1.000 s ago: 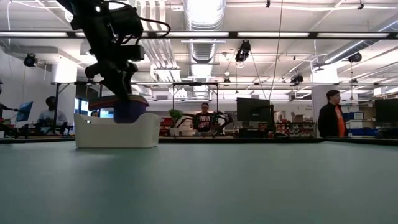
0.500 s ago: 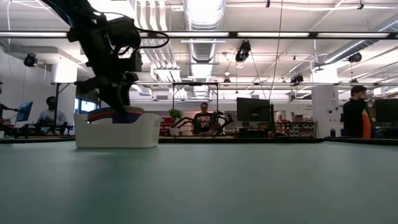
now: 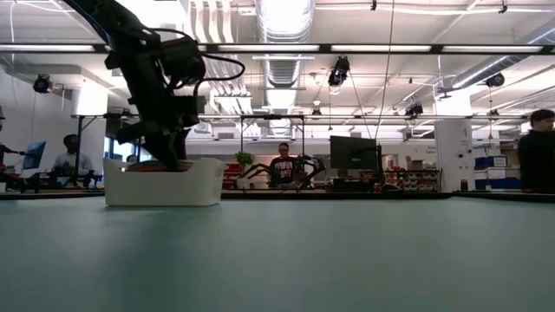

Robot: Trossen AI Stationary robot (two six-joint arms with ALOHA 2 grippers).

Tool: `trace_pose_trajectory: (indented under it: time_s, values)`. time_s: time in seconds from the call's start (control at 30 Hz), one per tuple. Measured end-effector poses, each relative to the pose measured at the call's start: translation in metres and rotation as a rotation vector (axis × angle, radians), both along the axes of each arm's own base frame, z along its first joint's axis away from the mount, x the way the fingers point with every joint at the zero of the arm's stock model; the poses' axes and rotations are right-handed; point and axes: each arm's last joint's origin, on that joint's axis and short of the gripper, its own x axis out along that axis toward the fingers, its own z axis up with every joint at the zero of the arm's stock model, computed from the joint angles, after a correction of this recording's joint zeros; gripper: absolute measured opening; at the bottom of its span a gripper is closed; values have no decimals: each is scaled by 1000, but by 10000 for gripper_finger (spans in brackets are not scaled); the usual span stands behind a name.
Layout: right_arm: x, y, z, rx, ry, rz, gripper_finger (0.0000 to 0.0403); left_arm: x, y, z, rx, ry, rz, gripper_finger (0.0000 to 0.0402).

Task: Nest measuring cups in basket
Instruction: Put the nested measuring cups into the white bin

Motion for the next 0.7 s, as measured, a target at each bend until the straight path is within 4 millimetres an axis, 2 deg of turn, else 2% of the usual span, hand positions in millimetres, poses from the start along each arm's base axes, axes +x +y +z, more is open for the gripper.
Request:
trace_pose_trajectory:
  time_s: [0.7]
  values:
    - [0,0,0,5,3,-1,231,2,3,-4,43,25,55,84]
